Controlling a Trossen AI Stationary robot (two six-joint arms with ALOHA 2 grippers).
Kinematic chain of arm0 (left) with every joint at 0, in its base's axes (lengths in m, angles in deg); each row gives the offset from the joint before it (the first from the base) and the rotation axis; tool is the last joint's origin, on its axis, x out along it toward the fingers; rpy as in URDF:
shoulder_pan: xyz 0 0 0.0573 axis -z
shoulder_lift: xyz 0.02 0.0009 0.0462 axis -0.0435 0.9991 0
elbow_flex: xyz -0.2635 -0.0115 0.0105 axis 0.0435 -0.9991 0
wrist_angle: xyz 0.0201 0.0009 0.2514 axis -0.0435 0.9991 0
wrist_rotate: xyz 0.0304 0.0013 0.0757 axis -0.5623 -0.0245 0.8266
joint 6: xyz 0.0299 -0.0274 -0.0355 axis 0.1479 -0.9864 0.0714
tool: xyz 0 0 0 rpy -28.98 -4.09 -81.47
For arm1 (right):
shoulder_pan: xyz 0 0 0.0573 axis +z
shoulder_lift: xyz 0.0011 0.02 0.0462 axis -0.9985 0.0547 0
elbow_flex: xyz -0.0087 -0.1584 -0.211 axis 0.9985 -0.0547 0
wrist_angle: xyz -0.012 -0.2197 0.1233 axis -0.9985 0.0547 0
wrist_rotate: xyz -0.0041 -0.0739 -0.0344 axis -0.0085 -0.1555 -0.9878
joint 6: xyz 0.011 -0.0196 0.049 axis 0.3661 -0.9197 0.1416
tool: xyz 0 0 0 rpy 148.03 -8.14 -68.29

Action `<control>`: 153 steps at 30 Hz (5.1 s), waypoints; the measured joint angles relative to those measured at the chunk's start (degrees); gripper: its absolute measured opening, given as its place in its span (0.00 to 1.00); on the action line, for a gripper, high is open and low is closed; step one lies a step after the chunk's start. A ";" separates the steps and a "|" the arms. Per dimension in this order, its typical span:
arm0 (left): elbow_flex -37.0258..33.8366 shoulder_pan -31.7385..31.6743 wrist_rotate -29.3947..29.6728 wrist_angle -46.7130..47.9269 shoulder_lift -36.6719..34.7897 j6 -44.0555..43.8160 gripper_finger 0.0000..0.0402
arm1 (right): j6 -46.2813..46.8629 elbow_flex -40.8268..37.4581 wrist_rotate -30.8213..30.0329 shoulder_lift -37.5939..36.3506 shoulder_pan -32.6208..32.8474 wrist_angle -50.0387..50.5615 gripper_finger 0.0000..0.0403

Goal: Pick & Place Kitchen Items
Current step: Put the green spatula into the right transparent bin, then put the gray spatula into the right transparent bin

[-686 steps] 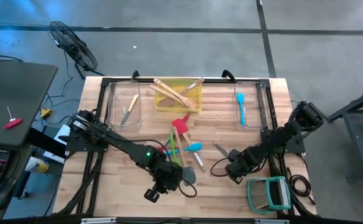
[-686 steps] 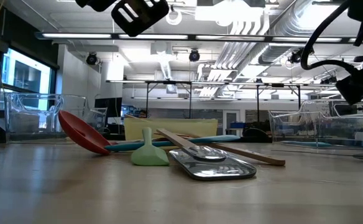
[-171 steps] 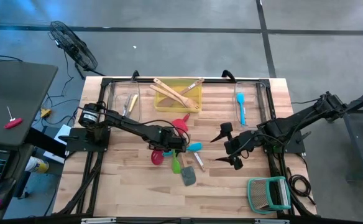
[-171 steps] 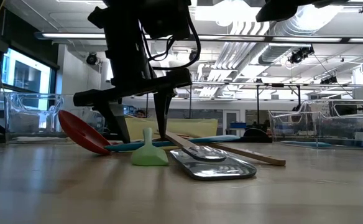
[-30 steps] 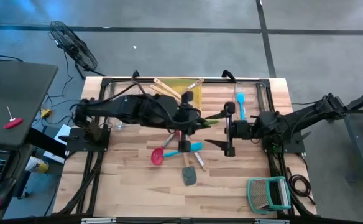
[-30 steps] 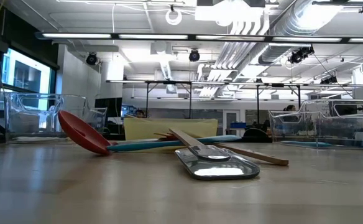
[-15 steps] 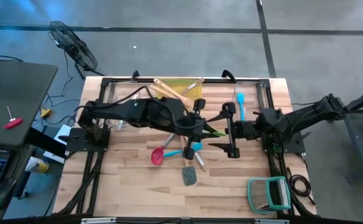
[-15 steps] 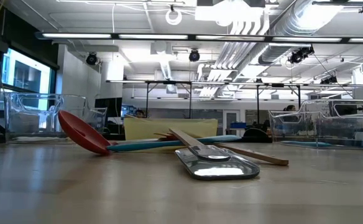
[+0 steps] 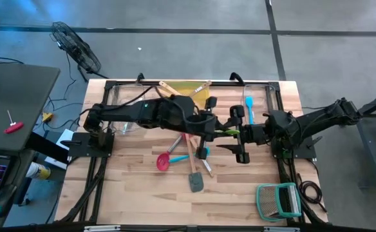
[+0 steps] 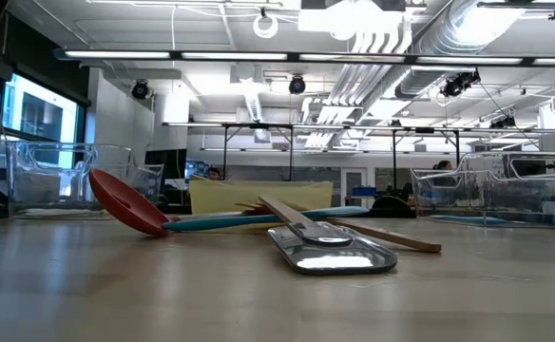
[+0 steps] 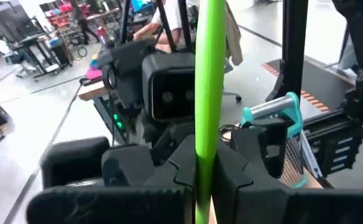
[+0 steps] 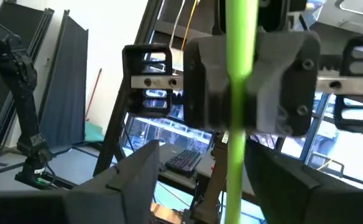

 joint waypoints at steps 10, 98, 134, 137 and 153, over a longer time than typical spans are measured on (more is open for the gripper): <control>-0.01 -0.84 -1.98 -2.55 1.50 -0.37 0.03 | -1.33 0.02 -0.61 -0.02 0.00 2.03 0.14; -7.11 -0.86 33.43 45.26 -10.15 -24.24 0.30 | 30.64 0.07 -13.16 3.82 -58.59 73.14 0.01; -12.19 -0.86 33.21 48.04 -10.22 -30.19 0.30 | 42.10 0.00 -2.83 7.96 -58.21 98.63 0.02; -12.19 -0.86 33.21 48.03 -10.22 -30.27 0.30 | 40.75 0.00 -3.04 7.96 -58.23 98.39 0.03; -12.19 -0.86 33.08 48.02 -10.22 -31.56 0.30 | 37.53 0.00 -3.33 7.96 -58.21 98.23 0.24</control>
